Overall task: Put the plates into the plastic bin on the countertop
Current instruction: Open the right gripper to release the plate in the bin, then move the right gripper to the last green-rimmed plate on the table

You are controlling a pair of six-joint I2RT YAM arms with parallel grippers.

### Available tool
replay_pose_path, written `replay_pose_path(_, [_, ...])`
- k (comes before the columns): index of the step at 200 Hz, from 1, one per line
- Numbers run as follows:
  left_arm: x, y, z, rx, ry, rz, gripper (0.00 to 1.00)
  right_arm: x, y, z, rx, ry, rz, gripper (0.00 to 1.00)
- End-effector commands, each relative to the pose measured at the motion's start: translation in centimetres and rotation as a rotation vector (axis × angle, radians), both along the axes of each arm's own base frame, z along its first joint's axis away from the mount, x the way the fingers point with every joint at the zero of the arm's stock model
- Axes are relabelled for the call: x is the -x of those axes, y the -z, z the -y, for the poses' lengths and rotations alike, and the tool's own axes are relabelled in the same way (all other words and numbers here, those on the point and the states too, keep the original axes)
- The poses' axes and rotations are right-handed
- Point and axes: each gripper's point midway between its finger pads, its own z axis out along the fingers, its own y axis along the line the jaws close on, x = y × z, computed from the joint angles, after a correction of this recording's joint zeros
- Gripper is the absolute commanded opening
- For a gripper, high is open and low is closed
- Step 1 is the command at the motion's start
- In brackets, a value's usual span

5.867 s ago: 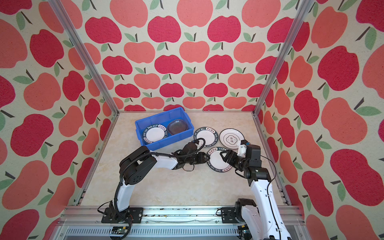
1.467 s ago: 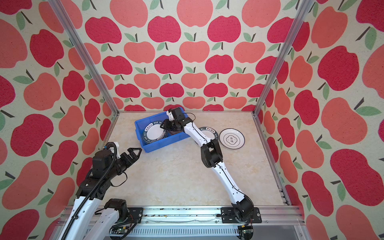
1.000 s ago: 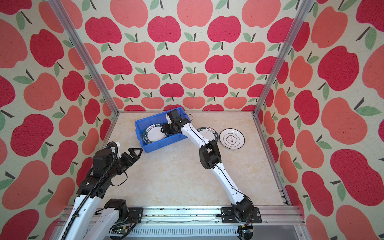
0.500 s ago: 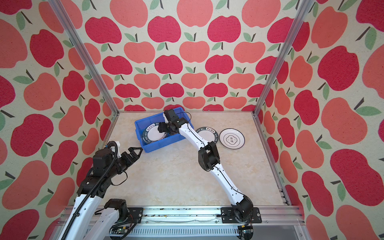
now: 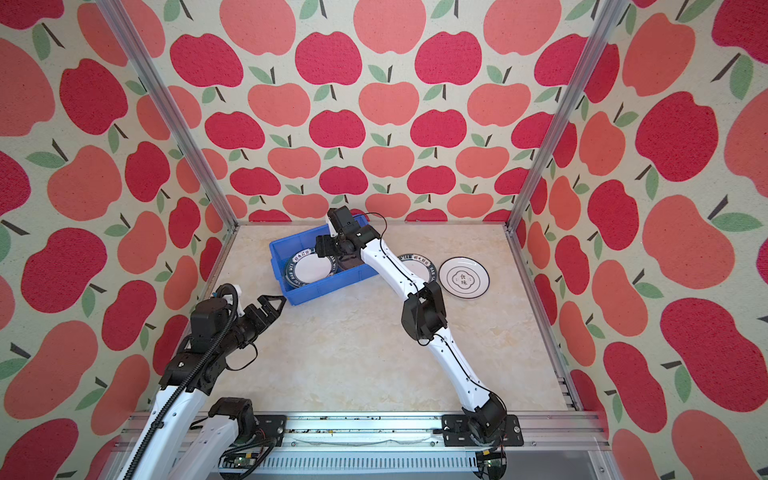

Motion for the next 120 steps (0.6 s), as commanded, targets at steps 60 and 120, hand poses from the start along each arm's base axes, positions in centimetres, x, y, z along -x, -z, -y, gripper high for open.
replay_pose_path(60, [-0.1,-2.3,3.9,-0.007,0.160,0.121,0.99,4.6,-6.7,5.2,-0.069,-0.029,0.043,0.72])
replay_pose_path(120, [-1.3,-1.6,8.6,-0.050,0.260,0.166,0.99,9.3,-7.2,17.1,-0.164,0.110,-0.002,0.71])
